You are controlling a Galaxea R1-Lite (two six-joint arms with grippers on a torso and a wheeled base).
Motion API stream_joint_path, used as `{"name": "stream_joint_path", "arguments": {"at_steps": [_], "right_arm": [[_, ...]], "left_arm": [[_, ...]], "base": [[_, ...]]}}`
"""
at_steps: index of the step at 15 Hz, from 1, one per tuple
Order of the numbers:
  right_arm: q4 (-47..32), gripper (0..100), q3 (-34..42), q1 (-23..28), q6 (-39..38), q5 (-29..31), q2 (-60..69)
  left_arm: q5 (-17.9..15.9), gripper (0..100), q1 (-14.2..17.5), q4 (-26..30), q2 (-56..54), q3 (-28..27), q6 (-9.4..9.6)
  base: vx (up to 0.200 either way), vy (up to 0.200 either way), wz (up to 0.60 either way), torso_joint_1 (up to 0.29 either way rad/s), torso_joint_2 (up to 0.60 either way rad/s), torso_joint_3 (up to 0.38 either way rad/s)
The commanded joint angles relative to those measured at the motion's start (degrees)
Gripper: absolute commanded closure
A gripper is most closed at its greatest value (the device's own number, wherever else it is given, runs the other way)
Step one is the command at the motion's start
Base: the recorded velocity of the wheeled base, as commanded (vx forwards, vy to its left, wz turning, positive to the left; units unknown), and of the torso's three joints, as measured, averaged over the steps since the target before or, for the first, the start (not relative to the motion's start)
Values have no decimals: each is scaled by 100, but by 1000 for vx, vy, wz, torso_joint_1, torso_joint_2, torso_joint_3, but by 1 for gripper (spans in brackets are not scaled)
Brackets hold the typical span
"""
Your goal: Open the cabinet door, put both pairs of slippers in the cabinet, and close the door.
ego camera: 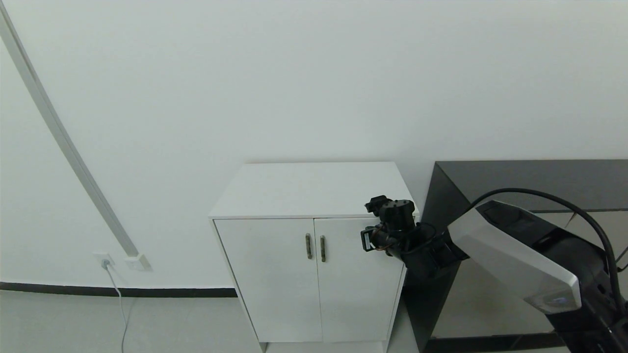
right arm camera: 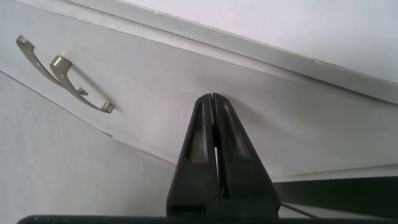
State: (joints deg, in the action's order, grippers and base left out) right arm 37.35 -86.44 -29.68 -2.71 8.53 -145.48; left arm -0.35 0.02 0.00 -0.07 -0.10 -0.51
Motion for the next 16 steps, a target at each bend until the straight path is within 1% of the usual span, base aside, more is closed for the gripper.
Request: {"name": "stream_joint_path", "arguments": {"at_steps": [1, 7, 16], "right_arm": [[0, 100, -22, -2, -2, -1, -24], [-9, 100, -180, -2, -2, -1, -103], [-246, 100, -505, 42, -2, -1, -173]], "left_arm": [[0, 100, 6, 0, 7, 1, -2], [9, 100, -2, 0, 7, 1, -2], [44, 100, -2, 0, 7, 1, -2]], "base": [[0, 0, 0, 0, 0, 0], [0, 0, 0, 0, 0, 0], [0, 0, 0, 0, 0, 0]]}}
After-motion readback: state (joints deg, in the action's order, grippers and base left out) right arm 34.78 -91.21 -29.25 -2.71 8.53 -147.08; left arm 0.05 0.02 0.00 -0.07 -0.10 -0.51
